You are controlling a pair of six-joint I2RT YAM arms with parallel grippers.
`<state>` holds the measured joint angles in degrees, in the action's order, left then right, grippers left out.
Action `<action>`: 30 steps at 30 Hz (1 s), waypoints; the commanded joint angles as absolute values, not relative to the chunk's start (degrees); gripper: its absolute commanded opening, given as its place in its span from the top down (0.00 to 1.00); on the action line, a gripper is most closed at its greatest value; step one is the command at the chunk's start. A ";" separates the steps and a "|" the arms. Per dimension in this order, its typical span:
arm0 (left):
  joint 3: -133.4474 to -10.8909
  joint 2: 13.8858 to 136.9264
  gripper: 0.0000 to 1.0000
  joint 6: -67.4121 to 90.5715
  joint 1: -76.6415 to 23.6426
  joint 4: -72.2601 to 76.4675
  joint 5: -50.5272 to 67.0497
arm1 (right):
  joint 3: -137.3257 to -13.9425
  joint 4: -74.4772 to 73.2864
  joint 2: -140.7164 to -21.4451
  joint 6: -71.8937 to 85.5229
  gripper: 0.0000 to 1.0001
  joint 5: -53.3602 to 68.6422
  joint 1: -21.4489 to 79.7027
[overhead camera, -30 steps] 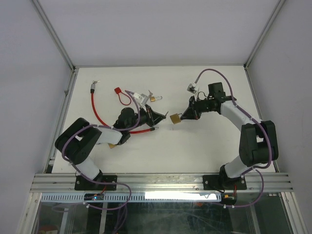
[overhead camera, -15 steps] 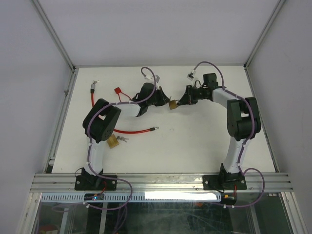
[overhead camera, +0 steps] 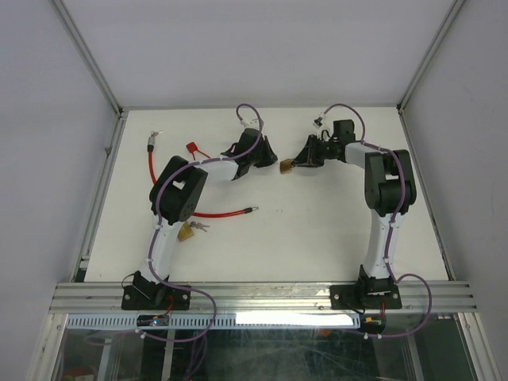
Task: Lock with the key
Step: Place the lock at the center of the board, then pick up the lock from the center of the board.
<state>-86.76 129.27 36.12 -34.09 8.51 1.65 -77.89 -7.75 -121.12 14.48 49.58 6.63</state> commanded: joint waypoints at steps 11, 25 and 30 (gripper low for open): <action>-81.62 116.00 0.66 27.71 -35.82 9.14 -4.60 | -87.81 -14.28 -118.61 1.84 0.46 40.05 5.32; -39.95 78.88 0.55 18.96 -37.33 31.89 -3.06 | -79.39 -18.51 -97.63 -15.43 0.46 39.44 5.10; -28.25 69.23 0.47 21.33 -37.22 34.23 -4.72 | -79.47 -23.01 -88.34 -15.70 0.48 44.44 6.38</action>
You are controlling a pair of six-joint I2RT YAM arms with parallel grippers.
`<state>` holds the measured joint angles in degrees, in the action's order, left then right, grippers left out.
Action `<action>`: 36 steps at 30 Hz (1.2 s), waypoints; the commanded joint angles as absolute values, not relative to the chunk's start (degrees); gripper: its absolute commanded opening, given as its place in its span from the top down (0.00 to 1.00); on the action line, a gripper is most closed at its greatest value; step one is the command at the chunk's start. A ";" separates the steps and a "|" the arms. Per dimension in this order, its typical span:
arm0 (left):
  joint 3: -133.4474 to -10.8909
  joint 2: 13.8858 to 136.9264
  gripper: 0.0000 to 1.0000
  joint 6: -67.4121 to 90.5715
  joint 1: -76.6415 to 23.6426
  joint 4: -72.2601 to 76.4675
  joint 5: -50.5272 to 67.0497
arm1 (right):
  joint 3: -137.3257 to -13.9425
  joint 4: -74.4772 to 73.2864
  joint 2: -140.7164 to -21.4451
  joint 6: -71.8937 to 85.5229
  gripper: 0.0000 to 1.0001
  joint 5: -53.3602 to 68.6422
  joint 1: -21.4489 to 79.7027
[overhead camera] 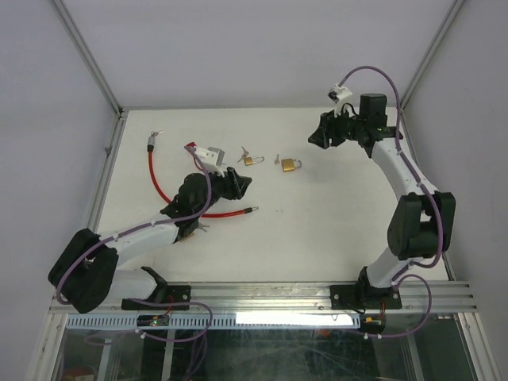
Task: Lock with the key
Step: Pick up the lock from the center of the board.
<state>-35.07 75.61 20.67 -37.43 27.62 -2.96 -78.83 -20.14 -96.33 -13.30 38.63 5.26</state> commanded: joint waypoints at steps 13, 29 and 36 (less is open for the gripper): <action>-21.85 59.21 0.13 18.45 -36.94 27.03 -11.25 | -56.10 -14.38 -67.38 -18.22 0.45 59.16 8.28; -21.09 61.26 0.01 30.86 -11.64 28.28 7.35 | -56.93 -17.16 -69.89 -19.74 0.45 62.23 8.30; -17.15 62.38 0.01 40.44 -2.71 31.93 9.41 | -57.22 -17.70 -70.90 -19.95 0.45 62.84 8.27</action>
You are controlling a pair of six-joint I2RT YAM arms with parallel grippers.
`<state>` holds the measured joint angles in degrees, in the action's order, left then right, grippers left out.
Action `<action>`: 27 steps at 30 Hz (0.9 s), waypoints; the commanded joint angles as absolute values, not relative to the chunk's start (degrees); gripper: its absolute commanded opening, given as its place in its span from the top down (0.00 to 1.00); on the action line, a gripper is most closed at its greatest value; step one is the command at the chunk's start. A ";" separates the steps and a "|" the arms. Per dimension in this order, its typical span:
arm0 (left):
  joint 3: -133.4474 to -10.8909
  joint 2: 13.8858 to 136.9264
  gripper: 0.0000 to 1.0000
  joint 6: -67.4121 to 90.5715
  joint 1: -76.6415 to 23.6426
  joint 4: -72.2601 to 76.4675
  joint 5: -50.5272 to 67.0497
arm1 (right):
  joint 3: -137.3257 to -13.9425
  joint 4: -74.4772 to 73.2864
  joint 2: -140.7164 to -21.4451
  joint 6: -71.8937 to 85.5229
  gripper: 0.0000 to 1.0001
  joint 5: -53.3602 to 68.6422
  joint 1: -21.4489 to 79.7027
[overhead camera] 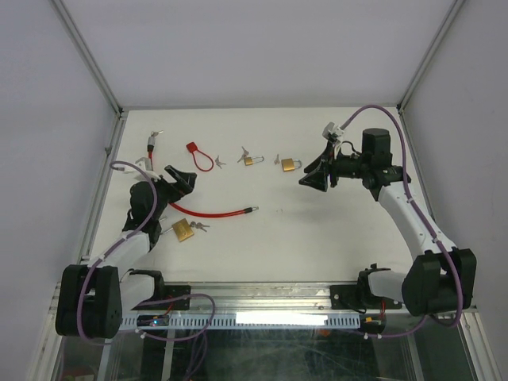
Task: Lock with the key
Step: Pick up the lock from the center of the board.
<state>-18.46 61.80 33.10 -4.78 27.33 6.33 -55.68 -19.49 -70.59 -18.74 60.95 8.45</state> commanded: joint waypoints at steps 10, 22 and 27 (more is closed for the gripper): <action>-27.11 67.82 0.01 46.51 -2.14 8.47 -13.36 | -57.22 -18.02 -70.97 -19.98 0.46 62.93 8.31; -41.29 81.20 0.01 49.29 -2.52 -9.76 -29.52 | -56.89 -17.36 -71.38 -19.09 0.46 62.84 8.26; -48.41 89.96 0.05 47.22 -2.62 -14.94 -33.15 | -56.81 -17.10 -71.37 -18.98 0.46 62.57 8.26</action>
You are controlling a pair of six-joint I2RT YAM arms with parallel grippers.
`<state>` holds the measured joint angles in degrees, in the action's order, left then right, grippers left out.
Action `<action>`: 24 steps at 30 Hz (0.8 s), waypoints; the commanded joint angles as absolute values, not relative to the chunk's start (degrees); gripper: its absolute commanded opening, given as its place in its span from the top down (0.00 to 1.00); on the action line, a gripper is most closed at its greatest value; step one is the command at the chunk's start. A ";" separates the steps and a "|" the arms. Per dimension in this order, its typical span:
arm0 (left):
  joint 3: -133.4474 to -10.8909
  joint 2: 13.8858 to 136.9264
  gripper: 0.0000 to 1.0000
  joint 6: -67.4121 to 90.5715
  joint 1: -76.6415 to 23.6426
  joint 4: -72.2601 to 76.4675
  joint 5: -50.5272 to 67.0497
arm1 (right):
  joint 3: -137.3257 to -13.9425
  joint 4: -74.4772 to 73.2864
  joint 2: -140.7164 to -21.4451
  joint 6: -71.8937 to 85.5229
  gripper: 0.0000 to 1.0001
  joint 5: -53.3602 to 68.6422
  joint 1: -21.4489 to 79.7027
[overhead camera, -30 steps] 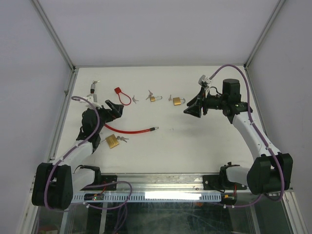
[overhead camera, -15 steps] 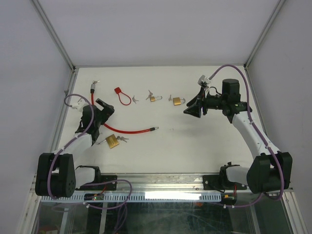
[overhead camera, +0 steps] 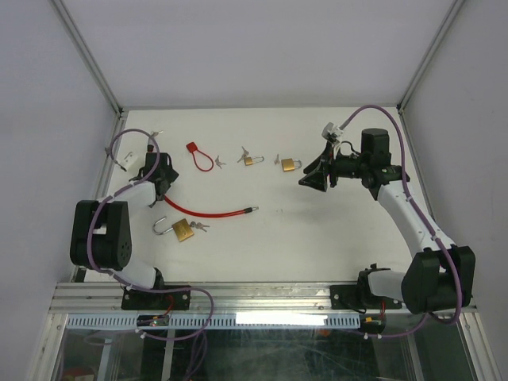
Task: Lock with the key
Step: Pick up the lock from the center of the board.
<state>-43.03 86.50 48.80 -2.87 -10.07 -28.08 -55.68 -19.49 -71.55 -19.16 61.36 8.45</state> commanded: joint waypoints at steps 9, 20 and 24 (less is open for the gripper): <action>-55.77 99.24 0.48 44.11 -2.50 -19.02 -30.62 | -56.64 -16.93 -71.50 -18.90 0.46 62.58 8.28; -58.03 100.63 0.76 43.68 -2.48 -22.27 -27.03 | -56.53 -16.76 -71.31 -18.68 0.46 63.19 8.31; -59.36 100.85 0.89 43.71 -2.52 -24.46 -24.97 | -56.42 -16.38 -71.21 -18.33 0.46 63.52 8.27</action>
<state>-56.90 100.09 43.35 -2.35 -23.18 -30.76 -55.68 -19.16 -71.75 -18.96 61.80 8.45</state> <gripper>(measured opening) 0.177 0.539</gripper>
